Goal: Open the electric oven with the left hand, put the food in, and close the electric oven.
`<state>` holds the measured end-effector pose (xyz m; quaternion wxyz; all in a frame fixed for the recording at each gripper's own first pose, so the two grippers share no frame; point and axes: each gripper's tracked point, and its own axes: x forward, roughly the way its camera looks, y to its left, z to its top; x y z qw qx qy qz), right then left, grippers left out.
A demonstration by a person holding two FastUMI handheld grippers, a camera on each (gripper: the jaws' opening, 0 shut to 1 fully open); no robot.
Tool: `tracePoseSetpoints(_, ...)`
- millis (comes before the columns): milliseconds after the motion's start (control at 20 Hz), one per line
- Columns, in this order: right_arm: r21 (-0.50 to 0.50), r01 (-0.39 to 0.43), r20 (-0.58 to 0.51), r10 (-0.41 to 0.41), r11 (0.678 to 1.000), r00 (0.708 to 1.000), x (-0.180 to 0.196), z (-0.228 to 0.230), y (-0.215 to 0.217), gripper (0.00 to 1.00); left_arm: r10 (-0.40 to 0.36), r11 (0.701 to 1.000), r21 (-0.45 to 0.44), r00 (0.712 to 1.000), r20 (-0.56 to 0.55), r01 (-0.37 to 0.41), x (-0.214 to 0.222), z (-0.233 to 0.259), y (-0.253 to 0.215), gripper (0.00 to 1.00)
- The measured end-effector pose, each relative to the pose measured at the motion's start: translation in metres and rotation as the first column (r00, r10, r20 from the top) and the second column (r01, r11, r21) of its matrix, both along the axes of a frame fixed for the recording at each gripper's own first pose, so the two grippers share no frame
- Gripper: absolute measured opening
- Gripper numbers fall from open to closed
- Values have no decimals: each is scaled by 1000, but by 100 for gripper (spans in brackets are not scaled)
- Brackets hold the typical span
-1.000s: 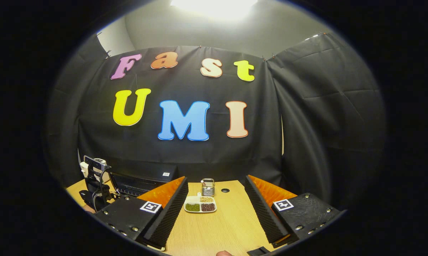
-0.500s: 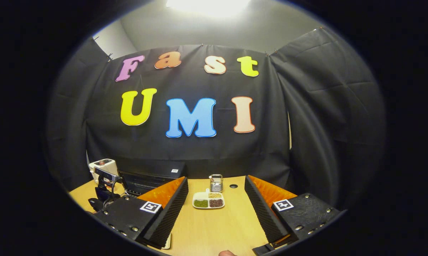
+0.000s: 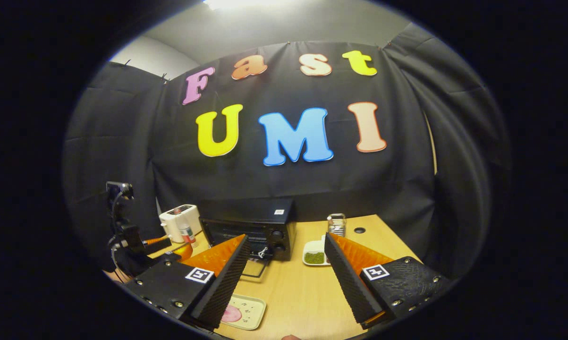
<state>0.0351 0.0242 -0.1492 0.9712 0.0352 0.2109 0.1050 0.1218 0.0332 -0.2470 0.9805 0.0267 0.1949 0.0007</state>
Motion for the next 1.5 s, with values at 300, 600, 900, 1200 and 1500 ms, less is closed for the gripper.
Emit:
tracePoseSetpoints(300,128,-172,-247,199,977,948,-24,-56,44,99,69,997,29,990,122,-73,-26,84,47,100)
tracePoseSetpoints(600,319,-200,-520,347,927,781,-53,-113,77,97,145,985,64,974,173,-158,-71,122,90,100)
tracePoseSetpoints(900,410,-130,-722,408,903,559,-69,-168,86,97,232,966,68,955,183,-248,-112,132,130,100)
tracePoseSetpoints(1200,368,-89,-837,372,925,401,-78,-216,76,97,289,950,68,940,183,-306,-140,135,156,98)
tracePoseSetpoints(1500,303,-138,-885,332,943,326,-89,-257,69,97,326,937,80,931,163,-341,-156,129,177,97)
